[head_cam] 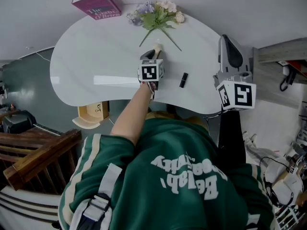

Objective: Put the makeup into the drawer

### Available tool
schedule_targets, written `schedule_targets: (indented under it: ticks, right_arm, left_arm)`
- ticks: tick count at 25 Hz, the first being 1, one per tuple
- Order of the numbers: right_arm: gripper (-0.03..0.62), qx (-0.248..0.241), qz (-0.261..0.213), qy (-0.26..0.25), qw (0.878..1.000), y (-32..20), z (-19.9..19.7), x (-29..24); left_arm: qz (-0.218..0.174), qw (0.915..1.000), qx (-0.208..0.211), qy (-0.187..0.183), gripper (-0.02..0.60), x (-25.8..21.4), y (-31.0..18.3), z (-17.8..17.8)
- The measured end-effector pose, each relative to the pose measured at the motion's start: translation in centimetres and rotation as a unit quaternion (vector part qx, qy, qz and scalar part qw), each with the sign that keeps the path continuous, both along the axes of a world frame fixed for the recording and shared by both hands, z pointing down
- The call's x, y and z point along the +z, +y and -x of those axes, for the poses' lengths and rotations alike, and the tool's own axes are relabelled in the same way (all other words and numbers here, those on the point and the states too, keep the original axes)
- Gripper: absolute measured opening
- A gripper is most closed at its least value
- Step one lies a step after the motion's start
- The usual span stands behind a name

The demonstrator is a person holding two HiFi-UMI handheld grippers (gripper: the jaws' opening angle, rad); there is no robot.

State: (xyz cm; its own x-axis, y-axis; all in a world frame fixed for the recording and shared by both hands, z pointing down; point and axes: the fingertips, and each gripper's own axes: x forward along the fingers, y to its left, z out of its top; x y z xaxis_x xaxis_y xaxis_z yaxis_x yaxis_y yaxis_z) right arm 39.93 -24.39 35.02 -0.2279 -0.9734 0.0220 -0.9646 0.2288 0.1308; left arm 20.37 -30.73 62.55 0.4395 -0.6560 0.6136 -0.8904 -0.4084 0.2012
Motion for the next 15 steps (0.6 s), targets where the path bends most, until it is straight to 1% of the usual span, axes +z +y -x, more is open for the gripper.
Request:
schedule_targets:
  ticks: [4, 6, 8, 12, 15]
  right_arm:
    - [0.009, -0.006, -0.003, 0.000, 1.000, -0.2, 0.5, -0.2]
    - [0.009, -0.012, -0.007, -0.002, 1.000, -0.4, 1.0, -0.3]
    - [0.009, -0.019, -0.013, -0.006, 1.000, -0.7, 1.6, -0.6]
    - [0.009, -0.034, -0.020, -0.006, 0.999, -1.2, 3.0, -1.1]
    - [0.009, -0.044, -0.024, -0.005, 0.999, -1.4, 4.1, -1.5]
  left_arm:
    - [-0.027, 0.9994, 0.019, -0.013, 0.112, -1.4, 0.1, 0.2]
    - [-0.053, 0.9980, 0.029, -0.017, 0.112, -3.4, 0.0, 0.3]
    - [-0.084, 0.9958, 0.036, -0.011, 0.112, -6.0, -0.2, 0.3]
    - [-0.152, 0.9874, 0.044, -0.005, 0.112, -11.9, -0.4, 0.5]
    - [-0.206, 0.9773, 0.050, -0.004, 0.112, -16.8, -0.3, 0.6]
